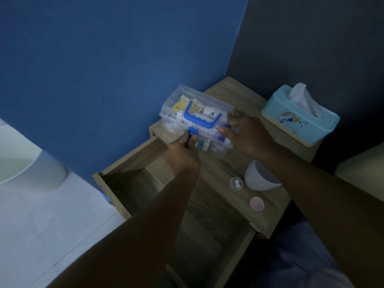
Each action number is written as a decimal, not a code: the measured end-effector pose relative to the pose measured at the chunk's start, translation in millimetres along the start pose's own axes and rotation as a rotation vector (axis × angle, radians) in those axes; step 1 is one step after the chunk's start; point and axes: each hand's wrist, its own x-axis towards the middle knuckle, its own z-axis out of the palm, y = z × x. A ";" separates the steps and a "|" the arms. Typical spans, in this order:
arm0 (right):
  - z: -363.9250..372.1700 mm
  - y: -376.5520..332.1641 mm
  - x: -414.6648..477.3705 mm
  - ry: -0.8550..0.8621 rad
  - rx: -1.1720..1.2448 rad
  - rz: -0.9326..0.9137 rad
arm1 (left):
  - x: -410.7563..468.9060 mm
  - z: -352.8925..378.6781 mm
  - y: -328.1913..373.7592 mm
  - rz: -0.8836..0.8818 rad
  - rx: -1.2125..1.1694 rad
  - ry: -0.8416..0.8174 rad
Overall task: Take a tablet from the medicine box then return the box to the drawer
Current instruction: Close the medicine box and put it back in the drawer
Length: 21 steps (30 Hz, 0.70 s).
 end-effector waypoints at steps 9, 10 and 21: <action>-1.0 9.2 2.0 0.040 0.083 -0.022 | -11.7 8.2 -5.4 -0.018 -0.092 -0.054; -1.5 9.0 1.8 0.042 0.090 -0.025 | -10.2 6.7 -3.5 -0.037 -0.113 -0.053; -14.1 2.3 3.2 0.119 0.183 0.044 | 29.2 -30.3 11.6 -0.194 -0.249 -0.101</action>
